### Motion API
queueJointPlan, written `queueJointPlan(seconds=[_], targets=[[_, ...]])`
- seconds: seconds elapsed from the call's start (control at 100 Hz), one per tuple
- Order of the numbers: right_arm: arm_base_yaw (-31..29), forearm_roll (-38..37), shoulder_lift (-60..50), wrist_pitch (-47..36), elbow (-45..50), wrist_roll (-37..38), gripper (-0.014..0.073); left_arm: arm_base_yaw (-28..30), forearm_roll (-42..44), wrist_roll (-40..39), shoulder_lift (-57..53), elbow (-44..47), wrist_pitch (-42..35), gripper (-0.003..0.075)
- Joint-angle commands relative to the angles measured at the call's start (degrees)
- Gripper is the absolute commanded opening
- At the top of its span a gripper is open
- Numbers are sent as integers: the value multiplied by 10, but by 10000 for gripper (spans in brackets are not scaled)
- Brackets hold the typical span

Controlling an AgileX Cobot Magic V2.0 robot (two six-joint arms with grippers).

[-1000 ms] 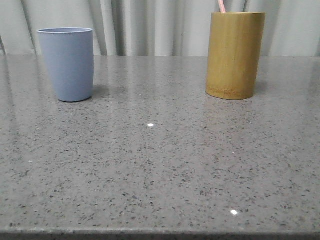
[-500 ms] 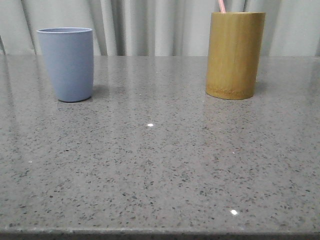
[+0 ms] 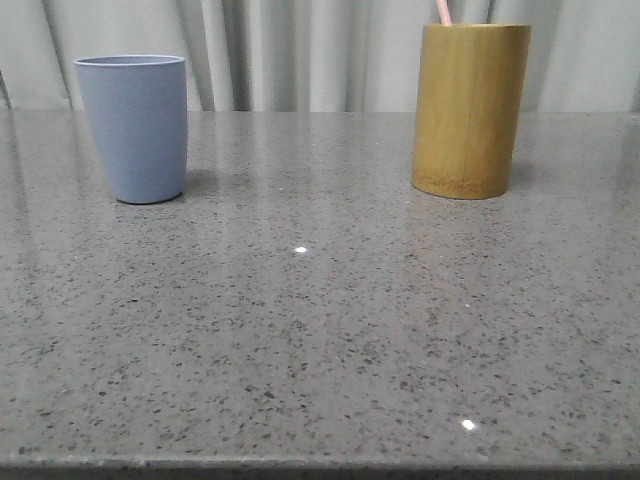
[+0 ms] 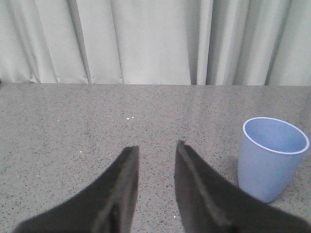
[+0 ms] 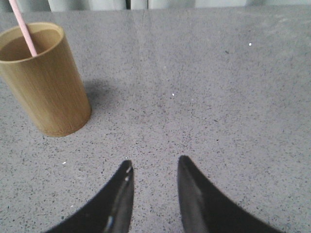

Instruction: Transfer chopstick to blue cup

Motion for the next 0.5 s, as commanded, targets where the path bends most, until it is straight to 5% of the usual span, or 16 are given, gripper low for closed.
queueJointPlan(seconds=[0.0,0.35,0.49], targets=[[-2,0,26,-39,-25,0,295,1,-4,-2,36,-33,-37,393],[-2,0,57,-51,-25,0,293,1,-45,-2,107,-39,-93,363],[-2,0,57,-67,-25,0,293,-1,-45,-2,155,-91,-35,363]])
